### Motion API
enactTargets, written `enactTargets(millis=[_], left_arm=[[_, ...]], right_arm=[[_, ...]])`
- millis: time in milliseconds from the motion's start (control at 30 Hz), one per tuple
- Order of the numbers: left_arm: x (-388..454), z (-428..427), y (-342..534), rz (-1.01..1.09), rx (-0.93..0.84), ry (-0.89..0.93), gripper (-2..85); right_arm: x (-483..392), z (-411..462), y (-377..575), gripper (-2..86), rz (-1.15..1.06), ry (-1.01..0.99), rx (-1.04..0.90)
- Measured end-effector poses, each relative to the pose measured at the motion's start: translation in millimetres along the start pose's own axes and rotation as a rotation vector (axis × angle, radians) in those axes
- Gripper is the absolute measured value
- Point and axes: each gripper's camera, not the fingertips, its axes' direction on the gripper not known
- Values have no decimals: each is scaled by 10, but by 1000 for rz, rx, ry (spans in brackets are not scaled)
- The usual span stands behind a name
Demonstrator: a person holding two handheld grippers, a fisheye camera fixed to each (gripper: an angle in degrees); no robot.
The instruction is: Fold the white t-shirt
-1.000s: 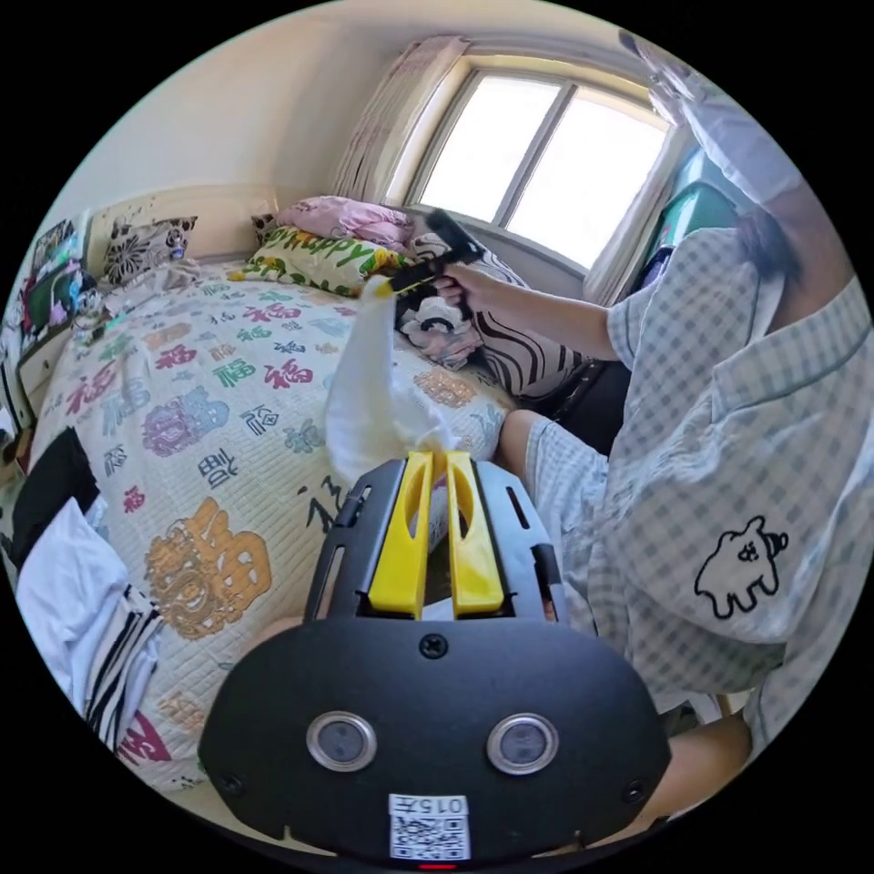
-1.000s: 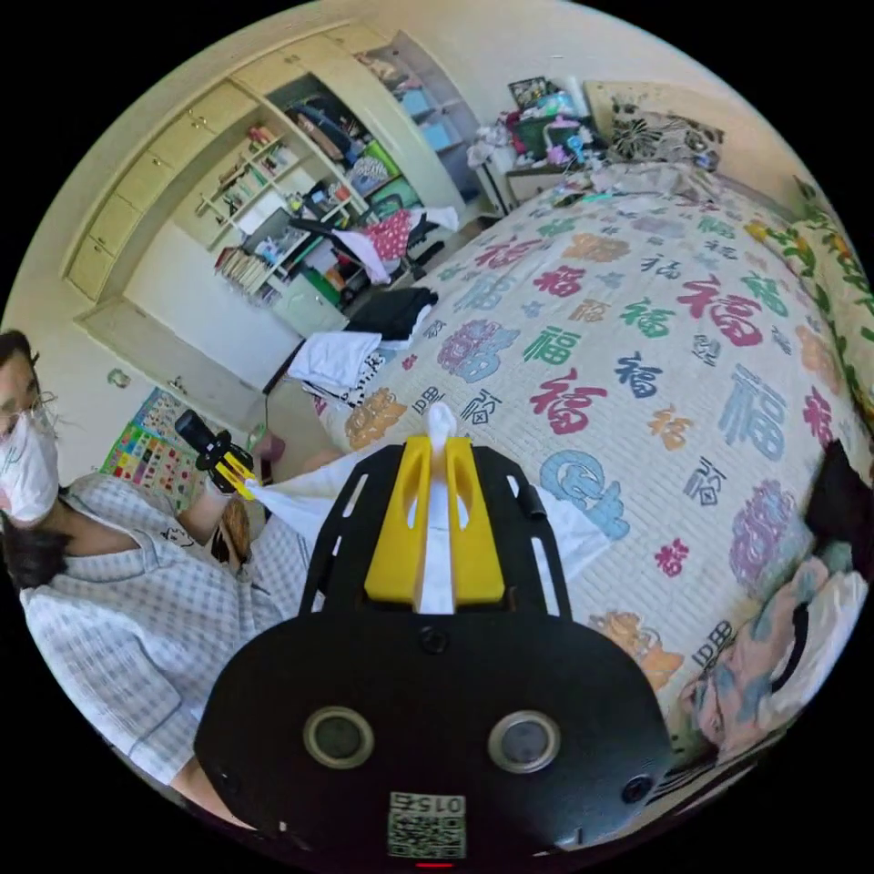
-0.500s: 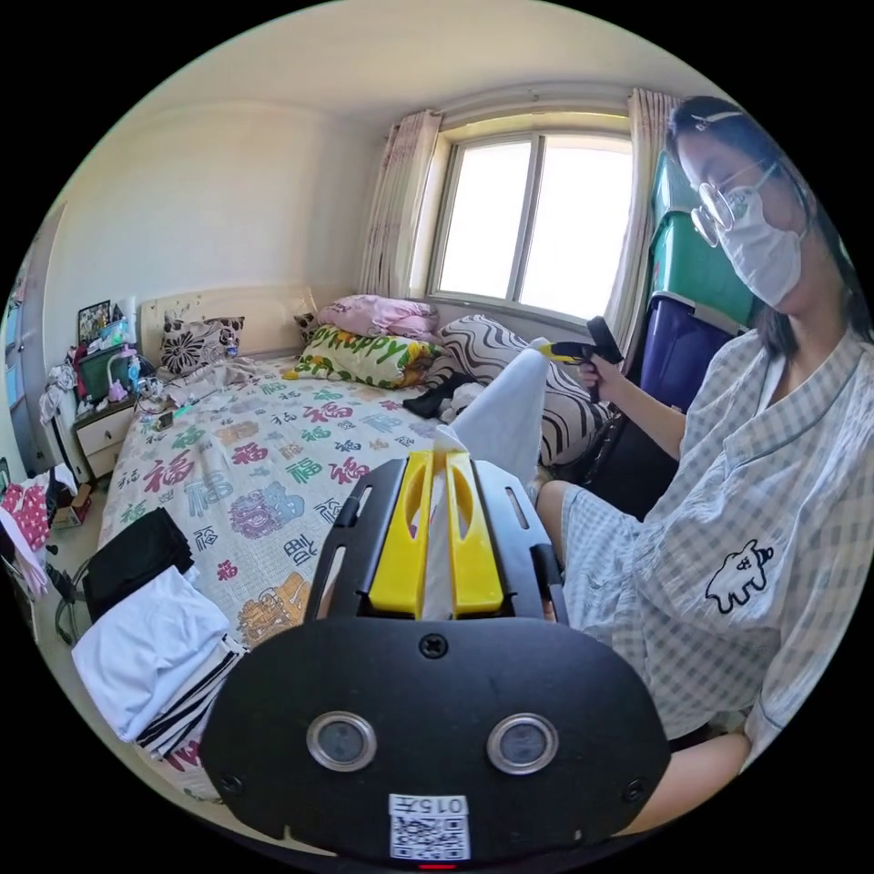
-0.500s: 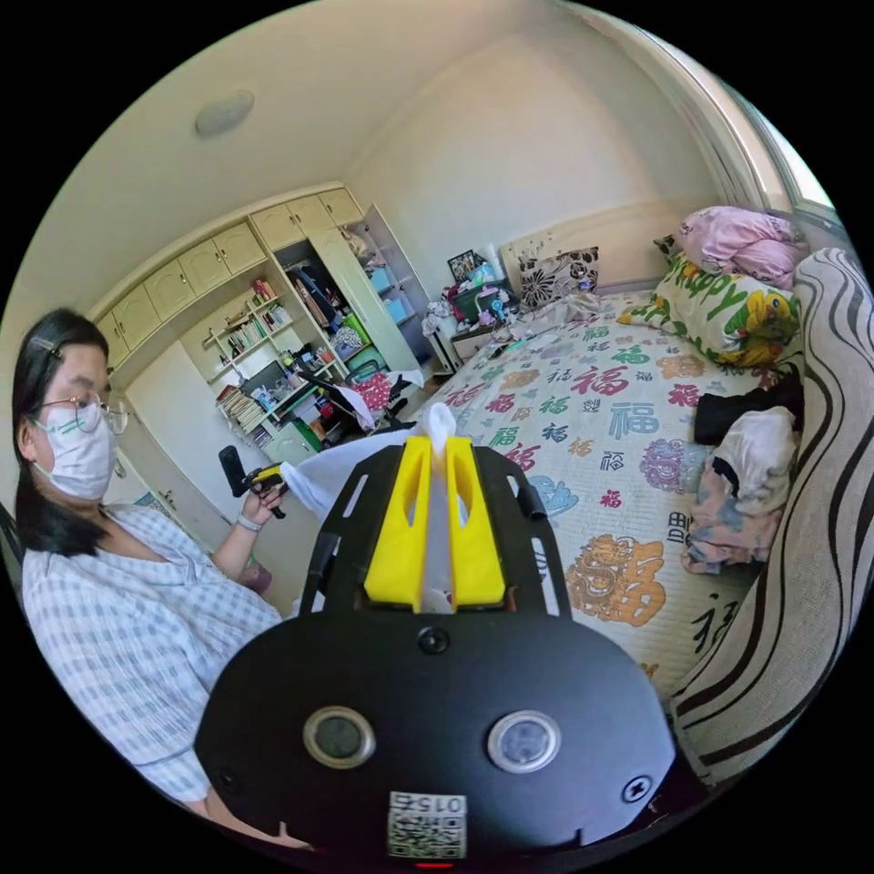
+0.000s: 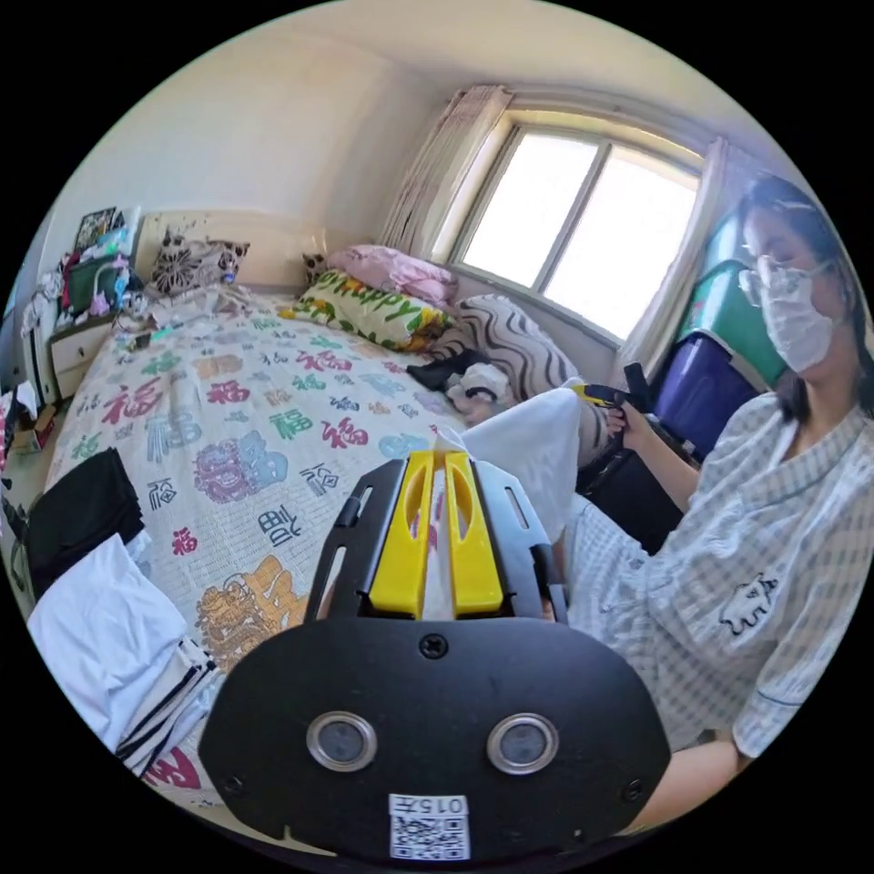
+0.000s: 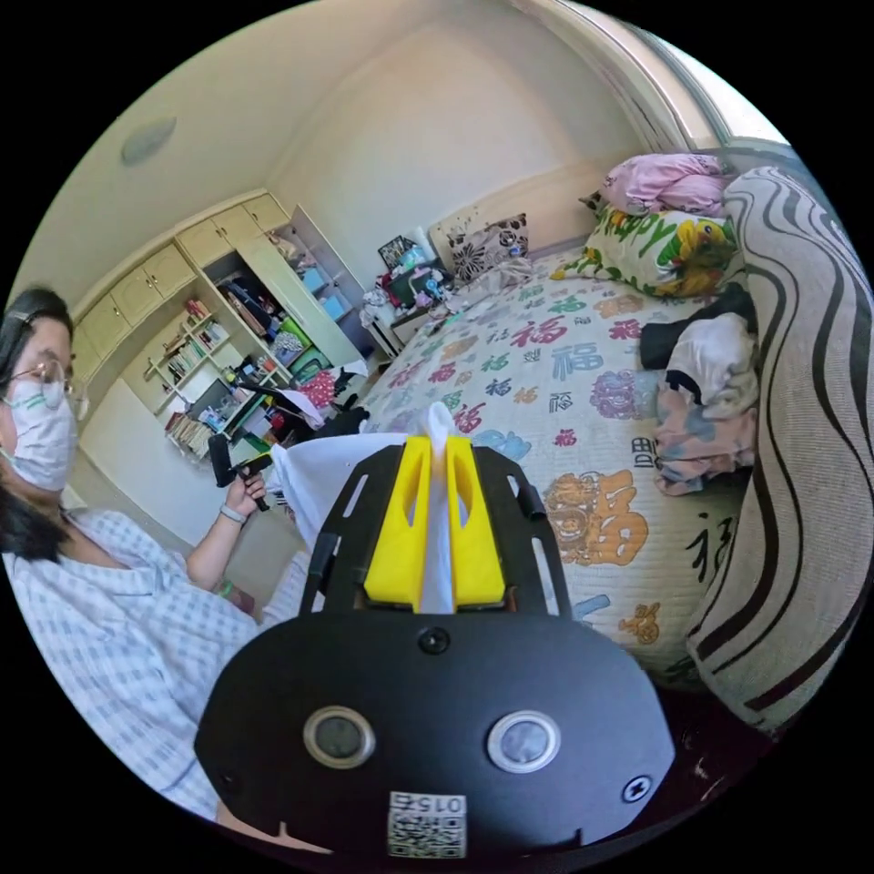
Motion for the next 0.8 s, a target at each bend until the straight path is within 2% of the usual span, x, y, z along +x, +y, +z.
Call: enactTargets(millis=[100, 167, 267, 300, 433, 533, 600, 667, 800], left_arm=[[-704, 864, -75, -118, -94, -40, 9], [-1285, 1519, -5, -294, -179, -87, 20], [-1623, 1908, 84, -430, -267, -181, 39], [-1619, 1918, 80, -432, -266, -204, 41], [-1084, 1972, 46, -245, -278, -93, 61], [-372, 2349, 157, -53, -470, -50, 75], [57, 2654, 291, 73, -567, -87, 89], [470, 3097, 470, 196, -679, -89, 102], [703, 3720, 665, 279, -836, -86, 112]], right_arm=[[456, 659, -238, 40, 62, 21, -77], [753, 1077, -348, 47, 120, 24, -144], [1052, 1526, -407, 51, 245, 48, -330], [992, 1531, -398, 51, 198, 21, -335], [514, 1472, -207, 46, -76, 0, -452], [-18, 1569, 114, 50, -331, 18, -662], [-386, 1758, 401, 61, -530, 153, -793], [-574, 1916, 559, 65, -637, 213, -841], [-788, 2242, 679, 66, -773, 270, -923]])
